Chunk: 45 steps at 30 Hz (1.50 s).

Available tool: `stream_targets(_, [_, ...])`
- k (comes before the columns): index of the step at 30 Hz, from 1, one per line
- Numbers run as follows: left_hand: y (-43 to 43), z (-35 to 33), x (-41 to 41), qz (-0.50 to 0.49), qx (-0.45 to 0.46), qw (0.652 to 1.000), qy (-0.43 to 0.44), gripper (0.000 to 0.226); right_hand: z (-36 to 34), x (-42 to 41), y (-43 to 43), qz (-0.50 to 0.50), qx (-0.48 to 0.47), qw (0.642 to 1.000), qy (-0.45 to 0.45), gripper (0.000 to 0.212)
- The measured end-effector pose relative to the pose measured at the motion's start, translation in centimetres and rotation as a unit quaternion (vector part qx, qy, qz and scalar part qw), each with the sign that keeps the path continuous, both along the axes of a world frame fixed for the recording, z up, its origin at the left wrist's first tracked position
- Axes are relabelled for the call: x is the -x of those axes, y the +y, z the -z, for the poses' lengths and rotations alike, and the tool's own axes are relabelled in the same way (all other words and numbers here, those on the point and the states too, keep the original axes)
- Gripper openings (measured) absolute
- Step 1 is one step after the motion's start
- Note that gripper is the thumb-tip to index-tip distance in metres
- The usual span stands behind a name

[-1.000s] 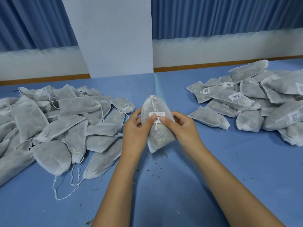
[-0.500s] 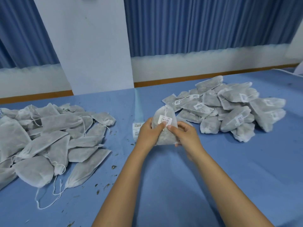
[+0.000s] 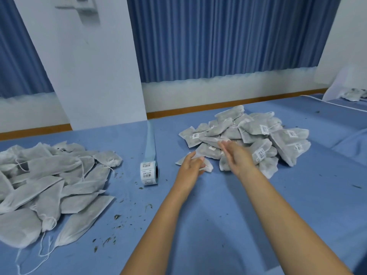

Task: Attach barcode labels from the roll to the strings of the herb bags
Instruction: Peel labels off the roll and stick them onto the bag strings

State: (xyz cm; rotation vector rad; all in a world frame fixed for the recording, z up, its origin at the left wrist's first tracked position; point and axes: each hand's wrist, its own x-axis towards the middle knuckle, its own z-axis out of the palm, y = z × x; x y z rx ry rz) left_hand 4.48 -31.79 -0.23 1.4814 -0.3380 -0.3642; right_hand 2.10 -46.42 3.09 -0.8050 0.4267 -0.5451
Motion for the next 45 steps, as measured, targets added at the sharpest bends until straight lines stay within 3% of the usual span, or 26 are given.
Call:
stream_targets(5, [2.0,0.7,-0.5,-0.040,-0.065,0.991,-0.106,0.032,3.9,0.5,6.2,-0.090,0.117,0.988,0.049,0.019])
stream_targets(9, [5.6,1.1,0.3,-0.221,-0.060,0.949,-0.214,0.027,5.5,-0.2,12.0,-0.169,0.207,0.963,0.031,0.021])
stream_targets(10, [6.8,1.3,0.1,-0.287,-0.101,0.922,-0.238,0.026,5.7,-0.6,13.3,-0.180,0.230,0.956,0.034,0.023])
stream_targets(12, [9.8,1.6,-0.8,-0.413,-0.316,0.814,-0.258,0.030,6.1,-1.2,15.5,-0.207,0.293,0.932,0.049,0.028])
stream_targets(14, [13.0,2.0,-1.8,-0.415,-0.527,0.718,-0.187,0.037,6.4,-1.6,17.7,-0.248,0.353,0.900,0.054,0.030])
stream_targets(17, [16.4,3.4,-2.1,-0.304,-0.673,0.665,-0.106,0.030,6.9,-2.0,20.3,-0.295,0.400,0.866,0.060,0.024])
stream_targets(20, [17.9,4.4,-2.4,-0.282,-0.706,0.640,-0.112,0.027,7.3,-2.5,21.8,-0.323,0.423,0.844,0.069,0.018])
stream_targets(24, [19.8,3.6,-3.4,-0.296,-0.692,0.642,-0.148,0.024,7.6,-2.9,22.3,-0.335,0.439,0.830,0.072,0.014])
stream_targets(27, [20.1,2.1,-4.0,-0.335,-0.598,0.698,-0.208,0.022,7.7,-3.2,22.4,-0.362,0.428,0.827,0.055,0.023])
stream_targets(29, [19.2,0.9,-3.5,-0.381,-0.428,0.783,-0.241,0.020,7.4,-3.5,22.6,-0.377,0.396,0.837,0.031,0.038])
stream_targets(31, [18.1,-0.1,-3.2,-0.395,-0.197,0.868,-0.227,0.017,6.8,-3.6,22.8,-0.389,0.338,0.857,0.000,0.037])
stream_targets(33, [17.7,-1.0,-3.2,-0.401,-0.016,0.901,-0.164,0.014,5.8,-3.4,22.4,-0.414,0.320,0.852,-0.015,0.023])
stream_targets(35, [18.0,-1.2,-3.9,-0.429,0.082,0.894,-0.103,0.015,4.8,-3.0,21.5,-0.466,0.333,0.819,-0.027,0.009])
stream_targets(37, [18.9,-0.8,-4.9,-0.471,0.121,0.871,-0.066,0.016,4.0,-2.7,19.9,-0.503,0.347,0.791,-0.019,0.026])
stream_targets(39, [19.8,-0.5,-5.7,-0.522,0.121,0.843,-0.044,0.014,3.2,-2.8,18.1,-0.510,0.369,0.777,-0.016,0.026])
stream_targets(42, [21.1,0.1,-6.3,-0.554,0.059,0.828,-0.067,0.013,2.7,-3.2,16.4,-0.457,0.432,0.777,-0.026,0.027])
stream_targets(45, [21.9,1.8,-6.3,-0.538,-0.140,0.804,-0.211,0.041,3.9,-3.6,16.3,-0.360,0.492,0.792,-0.033,0.029])
